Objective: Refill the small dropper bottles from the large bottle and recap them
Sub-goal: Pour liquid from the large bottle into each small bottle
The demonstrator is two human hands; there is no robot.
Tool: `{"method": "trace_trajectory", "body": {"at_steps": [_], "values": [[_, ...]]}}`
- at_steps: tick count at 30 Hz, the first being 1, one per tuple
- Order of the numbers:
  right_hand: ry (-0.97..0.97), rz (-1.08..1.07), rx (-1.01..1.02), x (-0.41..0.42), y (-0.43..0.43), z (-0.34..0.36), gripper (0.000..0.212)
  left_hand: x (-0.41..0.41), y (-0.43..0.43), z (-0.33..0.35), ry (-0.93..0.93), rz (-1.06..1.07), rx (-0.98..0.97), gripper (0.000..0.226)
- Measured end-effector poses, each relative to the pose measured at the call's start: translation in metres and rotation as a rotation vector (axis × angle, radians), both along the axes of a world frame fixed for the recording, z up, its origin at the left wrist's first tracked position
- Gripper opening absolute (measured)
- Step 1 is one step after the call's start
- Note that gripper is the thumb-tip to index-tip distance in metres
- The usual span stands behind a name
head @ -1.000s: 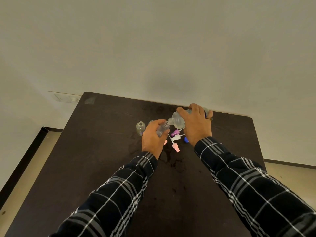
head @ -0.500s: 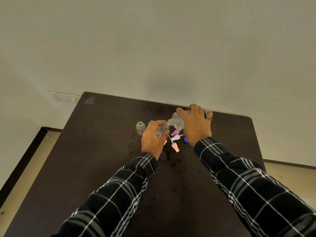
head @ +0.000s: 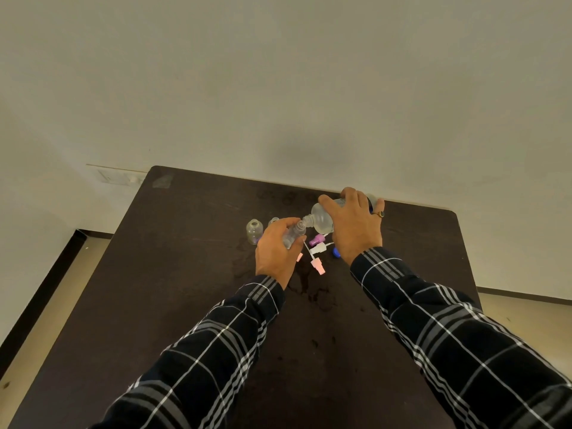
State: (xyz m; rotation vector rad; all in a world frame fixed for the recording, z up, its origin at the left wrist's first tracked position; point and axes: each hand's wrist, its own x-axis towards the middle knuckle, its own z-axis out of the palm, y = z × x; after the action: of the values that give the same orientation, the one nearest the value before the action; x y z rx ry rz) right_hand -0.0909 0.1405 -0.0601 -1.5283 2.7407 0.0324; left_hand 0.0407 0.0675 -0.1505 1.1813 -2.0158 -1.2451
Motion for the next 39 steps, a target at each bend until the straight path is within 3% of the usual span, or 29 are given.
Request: {"method": "trace_trajectory", "body": {"at_steps": [39], "values": [[0.025, 0.003, 0.021, 0.0041, -0.0009, 0.0033, 0.069, 0.002, 0.0009, 0.002, -0.028, 0.029, 0.004, 0.037]]}}
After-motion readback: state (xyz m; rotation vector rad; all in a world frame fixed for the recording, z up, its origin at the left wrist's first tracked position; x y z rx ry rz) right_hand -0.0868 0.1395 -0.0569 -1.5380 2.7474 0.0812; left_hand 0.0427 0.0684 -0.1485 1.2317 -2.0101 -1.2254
